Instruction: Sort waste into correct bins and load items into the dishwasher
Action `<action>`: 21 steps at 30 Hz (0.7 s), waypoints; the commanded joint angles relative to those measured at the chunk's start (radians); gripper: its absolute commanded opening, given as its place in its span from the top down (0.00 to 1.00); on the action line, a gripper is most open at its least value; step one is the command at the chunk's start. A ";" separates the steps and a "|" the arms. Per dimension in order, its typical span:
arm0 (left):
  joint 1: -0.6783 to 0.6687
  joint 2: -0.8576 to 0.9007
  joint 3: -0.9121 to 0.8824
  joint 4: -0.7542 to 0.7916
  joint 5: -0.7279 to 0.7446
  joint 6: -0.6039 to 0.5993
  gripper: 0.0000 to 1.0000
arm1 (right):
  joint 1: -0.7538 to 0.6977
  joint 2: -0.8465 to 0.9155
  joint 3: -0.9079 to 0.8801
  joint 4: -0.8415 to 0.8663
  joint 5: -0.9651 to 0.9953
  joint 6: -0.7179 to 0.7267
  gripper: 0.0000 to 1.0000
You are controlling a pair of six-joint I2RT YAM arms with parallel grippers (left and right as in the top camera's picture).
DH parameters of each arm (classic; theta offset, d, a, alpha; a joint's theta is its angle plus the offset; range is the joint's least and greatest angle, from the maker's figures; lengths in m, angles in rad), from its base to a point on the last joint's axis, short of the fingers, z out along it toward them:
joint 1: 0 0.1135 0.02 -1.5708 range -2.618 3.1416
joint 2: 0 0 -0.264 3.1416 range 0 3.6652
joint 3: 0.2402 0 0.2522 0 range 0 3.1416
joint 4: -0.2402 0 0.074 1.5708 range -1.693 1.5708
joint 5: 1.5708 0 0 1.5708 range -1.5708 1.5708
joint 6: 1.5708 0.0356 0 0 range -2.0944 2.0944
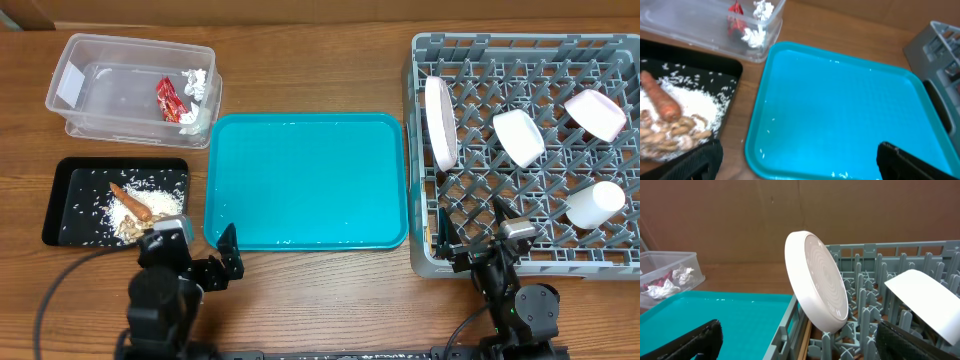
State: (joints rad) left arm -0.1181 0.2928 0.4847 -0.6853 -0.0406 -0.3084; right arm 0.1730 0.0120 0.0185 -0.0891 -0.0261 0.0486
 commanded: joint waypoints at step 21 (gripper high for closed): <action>0.035 -0.290 -0.480 0.609 0.014 0.290 0.00 | 0.008 -0.009 -0.011 0.007 -0.001 0.004 0.00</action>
State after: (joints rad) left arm -0.0956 0.0158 0.0147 -0.0776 -0.0460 -0.0658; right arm 0.1730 0.0120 0.0185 -0.0895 -0.0261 0.0486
